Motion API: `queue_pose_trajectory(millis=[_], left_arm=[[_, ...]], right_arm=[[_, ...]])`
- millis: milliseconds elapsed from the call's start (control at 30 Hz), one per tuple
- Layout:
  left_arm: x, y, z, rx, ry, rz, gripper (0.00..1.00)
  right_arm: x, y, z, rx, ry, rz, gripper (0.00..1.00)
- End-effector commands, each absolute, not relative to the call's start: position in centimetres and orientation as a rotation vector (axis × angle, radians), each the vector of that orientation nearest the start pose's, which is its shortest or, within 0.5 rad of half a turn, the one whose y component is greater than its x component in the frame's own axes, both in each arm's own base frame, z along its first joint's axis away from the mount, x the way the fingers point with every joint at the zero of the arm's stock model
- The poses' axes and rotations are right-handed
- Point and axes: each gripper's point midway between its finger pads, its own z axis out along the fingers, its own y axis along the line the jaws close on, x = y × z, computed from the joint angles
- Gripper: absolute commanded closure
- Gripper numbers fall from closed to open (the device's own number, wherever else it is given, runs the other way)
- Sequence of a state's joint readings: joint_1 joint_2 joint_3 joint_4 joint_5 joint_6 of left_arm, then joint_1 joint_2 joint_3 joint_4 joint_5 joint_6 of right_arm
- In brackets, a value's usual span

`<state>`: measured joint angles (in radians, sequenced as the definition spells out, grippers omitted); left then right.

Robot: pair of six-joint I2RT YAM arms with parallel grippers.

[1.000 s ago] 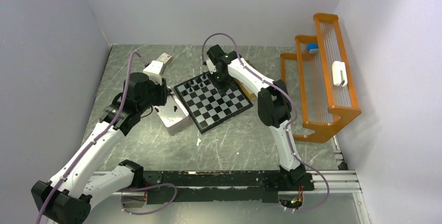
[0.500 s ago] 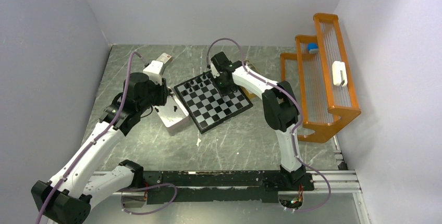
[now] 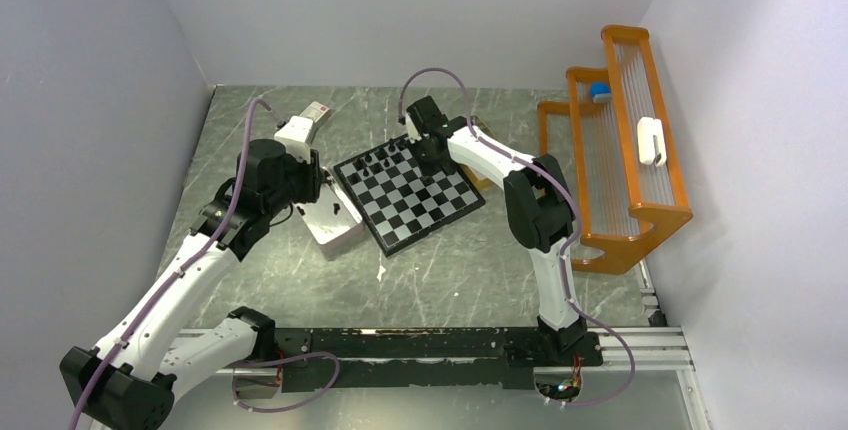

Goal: Set up the chess pieces on the board
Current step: Pick up the chess piece from the chessboard.

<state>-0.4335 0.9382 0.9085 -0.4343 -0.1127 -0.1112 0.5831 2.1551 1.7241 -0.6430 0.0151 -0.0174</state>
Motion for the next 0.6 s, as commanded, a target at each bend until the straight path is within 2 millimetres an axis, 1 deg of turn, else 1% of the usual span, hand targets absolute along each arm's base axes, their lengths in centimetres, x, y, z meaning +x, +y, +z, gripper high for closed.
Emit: queue_pose_trajectory(millis=[0,100,233,433,500,567], left_arm=[[29.5,-11.7,24.1,0.248,1.974,-0.221,0.64],[29.5,-11.6,24.1,0.246,1.974,-0.218,0.64],[29.5,-11.6,24.3,0.247,1.968,-0.219,0.64],[29.5,-11.9,24.0,0.262,1.978,-0.226,0.64],[29.5,-12.0,24.0,0.266,1.978,-0.229,0.64],[29.5,-12.0,23.9,0.267,1.978,-0.233,0.60]], right_arm=[[42.5,27.5,5.8,-0.747,2.501,0.193,0.89],[42.8,27.6,6.1,-0.741,2.490,0.194,0.92],[43.8,27.8,7.0,-0.724,2.453,0.189,0.94],[46.7,28.3,7.9,-0.682,2.410,0.195,0.95],[47.9,28.4,8.3,-0.658,2.387,0.190,0.95],[49.1,28.4,8.8,-0.634,2.363,0.185,0.94]])
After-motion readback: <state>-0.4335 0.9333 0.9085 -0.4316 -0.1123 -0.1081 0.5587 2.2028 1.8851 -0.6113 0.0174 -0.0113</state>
